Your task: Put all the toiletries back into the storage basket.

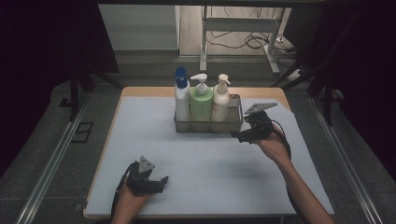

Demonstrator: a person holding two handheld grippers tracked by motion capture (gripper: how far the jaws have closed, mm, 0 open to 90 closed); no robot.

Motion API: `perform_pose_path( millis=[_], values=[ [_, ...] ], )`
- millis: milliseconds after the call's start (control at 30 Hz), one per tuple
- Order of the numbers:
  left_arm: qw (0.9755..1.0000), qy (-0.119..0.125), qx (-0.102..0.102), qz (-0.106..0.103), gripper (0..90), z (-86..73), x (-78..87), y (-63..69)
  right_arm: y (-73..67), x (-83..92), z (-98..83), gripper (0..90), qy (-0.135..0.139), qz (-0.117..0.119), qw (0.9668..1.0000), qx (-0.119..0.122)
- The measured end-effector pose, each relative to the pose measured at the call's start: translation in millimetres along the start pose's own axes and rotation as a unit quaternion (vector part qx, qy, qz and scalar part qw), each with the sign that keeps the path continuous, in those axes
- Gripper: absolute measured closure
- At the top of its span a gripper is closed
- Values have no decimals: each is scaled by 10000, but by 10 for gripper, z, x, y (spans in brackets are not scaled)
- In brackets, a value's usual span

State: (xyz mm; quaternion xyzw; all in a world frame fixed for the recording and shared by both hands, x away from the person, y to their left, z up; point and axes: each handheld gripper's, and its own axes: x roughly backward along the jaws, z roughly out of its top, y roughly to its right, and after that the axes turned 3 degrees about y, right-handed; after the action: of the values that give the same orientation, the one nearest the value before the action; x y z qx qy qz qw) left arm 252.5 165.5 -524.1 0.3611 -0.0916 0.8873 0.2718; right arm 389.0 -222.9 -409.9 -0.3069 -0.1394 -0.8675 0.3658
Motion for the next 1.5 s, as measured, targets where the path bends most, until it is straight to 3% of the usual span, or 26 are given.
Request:
perform_pose_path(
  millis=[467, 700, 1100, 1367, 1500],
  values=[
    [10000, -6, -21, 2, 123, 1, 1, -2, -85, 266, -202, 13, -199, -14, 9995, 238],
    [10000, -22, -26, 2, 123, 0, 3, -3, -106, 388, -415, 0, -169, -33, 9997, 180],
    [10000, -1, -5, 4, 123, 0, 1, 1, -186, 399, -742, 0, -148, -33, 9997, 197],
    [10000, 1, -2, 6, 123, -1, 1, 2, -309, 314, -1001, 0, -230, -14, 9995, 231],
    [10000, 3, -3, 7, 123, -1, 1, 2, -337, 260, -1130, 0, -235, 54, 9996, 128]
  ],
)
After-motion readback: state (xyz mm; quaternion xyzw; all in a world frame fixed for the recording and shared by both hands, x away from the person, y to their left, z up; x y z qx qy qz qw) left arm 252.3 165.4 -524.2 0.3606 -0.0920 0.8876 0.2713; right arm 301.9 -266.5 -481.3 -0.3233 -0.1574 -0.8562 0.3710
